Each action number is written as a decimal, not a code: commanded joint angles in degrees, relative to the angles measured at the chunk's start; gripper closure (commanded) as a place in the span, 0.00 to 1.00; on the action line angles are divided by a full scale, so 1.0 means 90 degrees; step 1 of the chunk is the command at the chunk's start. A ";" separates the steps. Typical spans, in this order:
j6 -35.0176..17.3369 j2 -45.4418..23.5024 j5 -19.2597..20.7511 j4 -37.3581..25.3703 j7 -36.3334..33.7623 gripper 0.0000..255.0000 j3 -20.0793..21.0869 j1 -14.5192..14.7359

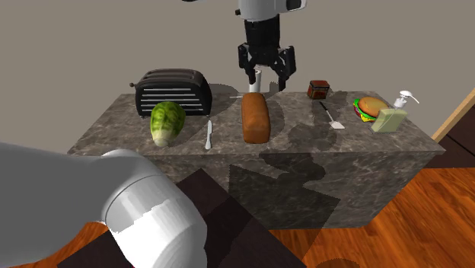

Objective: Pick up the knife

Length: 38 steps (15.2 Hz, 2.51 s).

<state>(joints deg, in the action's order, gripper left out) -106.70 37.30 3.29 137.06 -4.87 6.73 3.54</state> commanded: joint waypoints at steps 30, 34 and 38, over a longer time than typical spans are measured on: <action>-0.3875 -0.5666 0.1054 -0.0980 -0.0478 0.00 0.1595 0.1473; -0.4093 -0.6485 0.1466 -0.1426 -0.0638 0.00 0.1592 0.1817; -0.4248 -0.7283 0.1824 -0.1928 -0.0737 0.00 0.1549 0.2205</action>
<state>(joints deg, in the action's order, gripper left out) -144.55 -26.80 19.05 120.50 -11.44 20.67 22.65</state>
